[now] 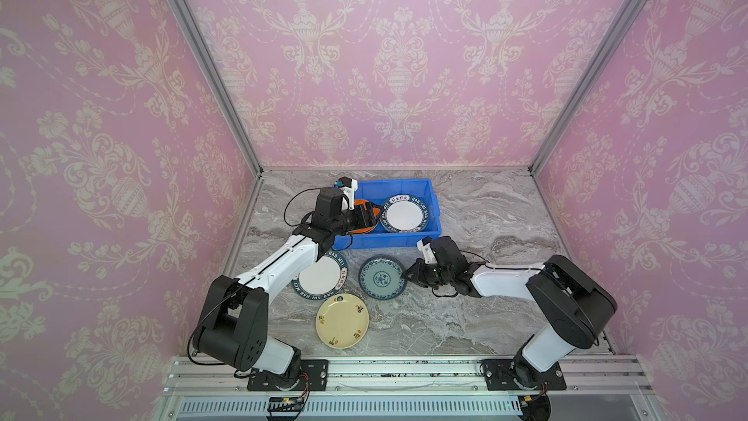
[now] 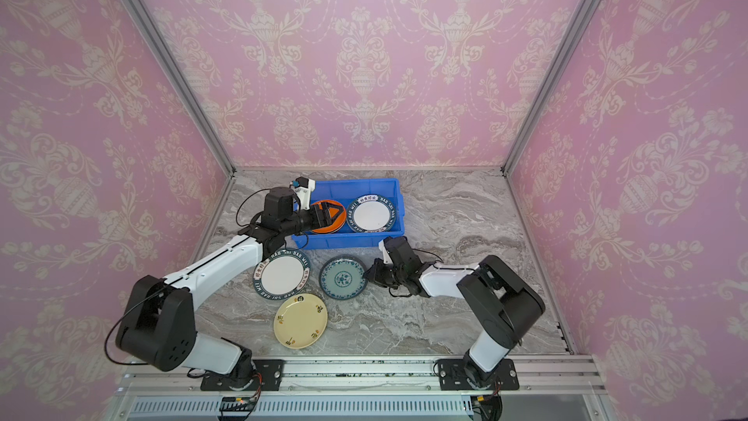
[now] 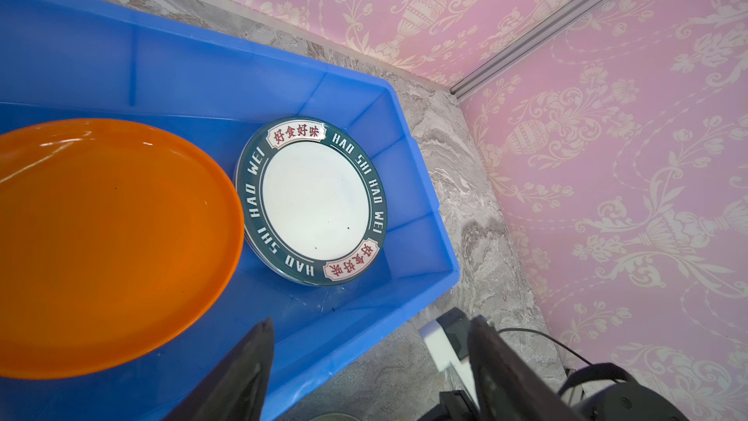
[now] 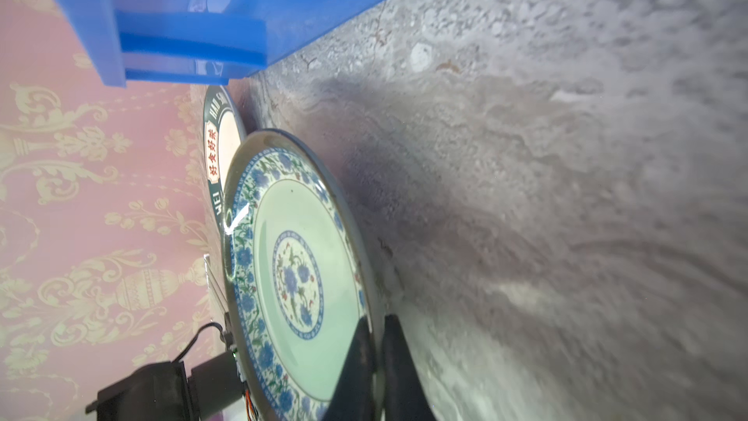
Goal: Place the plates into the plastic bin on the countertop
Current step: 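Grasp the blue floral plate rim with the right gripper, then lift the blue floral plate and carry it over the bin with the right gripper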
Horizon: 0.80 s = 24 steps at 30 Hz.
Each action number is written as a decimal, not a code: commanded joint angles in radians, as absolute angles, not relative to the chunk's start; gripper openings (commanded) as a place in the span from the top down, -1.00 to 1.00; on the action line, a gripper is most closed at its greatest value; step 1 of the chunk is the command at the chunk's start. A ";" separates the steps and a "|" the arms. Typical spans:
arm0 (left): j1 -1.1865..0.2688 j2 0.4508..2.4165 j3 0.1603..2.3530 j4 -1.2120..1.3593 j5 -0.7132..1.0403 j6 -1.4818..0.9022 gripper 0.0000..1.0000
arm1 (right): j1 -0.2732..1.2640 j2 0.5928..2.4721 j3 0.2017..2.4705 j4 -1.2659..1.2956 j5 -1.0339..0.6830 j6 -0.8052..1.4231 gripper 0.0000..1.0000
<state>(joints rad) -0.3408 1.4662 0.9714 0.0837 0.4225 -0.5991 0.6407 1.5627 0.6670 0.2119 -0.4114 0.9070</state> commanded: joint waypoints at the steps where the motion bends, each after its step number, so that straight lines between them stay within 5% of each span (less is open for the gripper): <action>1: -0.325 1.396 0.977 0.030 0.372 -0.564 -0.56 | 0.634 1.384 0.763 -0.176 -0.395 0.737 1.00; 8: -0.301 1.306 0.986 -0.013 0.365 -0.539 -0.57 | 0.575 1.277 1.121 -0.630 -0.229 0.540 1.00; 24: -0.303 1.081 0.862 -0.200 0.404 -0.606 -0.53 | 0.503 1.808 1.606 -0.328 -0.299 0.568 1.00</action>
